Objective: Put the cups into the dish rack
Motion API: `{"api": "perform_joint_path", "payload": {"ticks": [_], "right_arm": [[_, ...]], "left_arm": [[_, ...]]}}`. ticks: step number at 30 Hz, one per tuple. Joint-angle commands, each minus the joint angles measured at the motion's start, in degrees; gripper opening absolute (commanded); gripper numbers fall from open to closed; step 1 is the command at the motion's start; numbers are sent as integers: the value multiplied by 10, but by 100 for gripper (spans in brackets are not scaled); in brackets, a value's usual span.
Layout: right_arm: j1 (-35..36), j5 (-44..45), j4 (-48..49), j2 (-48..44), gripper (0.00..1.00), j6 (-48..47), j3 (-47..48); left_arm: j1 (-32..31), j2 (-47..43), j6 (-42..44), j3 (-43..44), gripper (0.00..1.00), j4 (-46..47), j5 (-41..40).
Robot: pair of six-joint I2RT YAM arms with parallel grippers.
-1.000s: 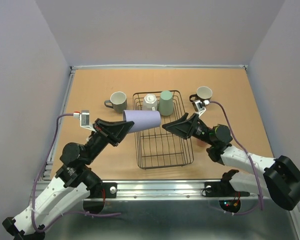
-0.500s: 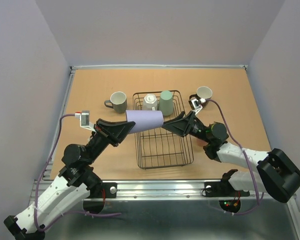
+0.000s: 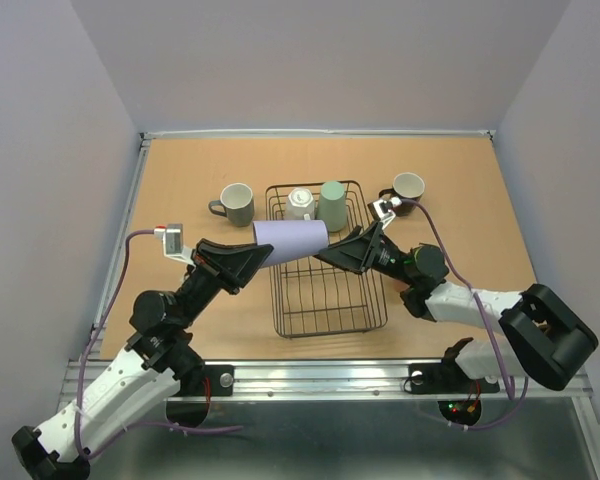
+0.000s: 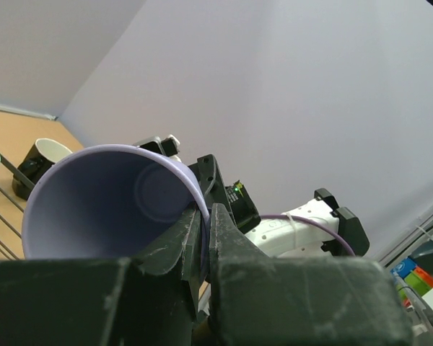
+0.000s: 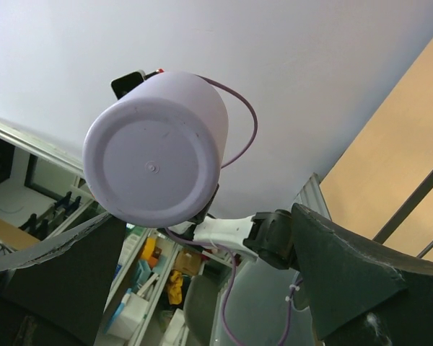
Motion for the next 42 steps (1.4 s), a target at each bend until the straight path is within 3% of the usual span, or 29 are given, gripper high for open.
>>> {"api": "perform_joint_path", "payload": {"ticks": [1,29,42], "right_arm": [[8,2,143,11,100,16,35],[12,33,188,29,93,10,57],[28,44,186,36,76,3,51]], "left_arm": [[-1,5,-24,-12,0,89,36],[-1,10,-46,-83,0,151,18],[-19,-23,-35,-105,0,126,-87]]}}
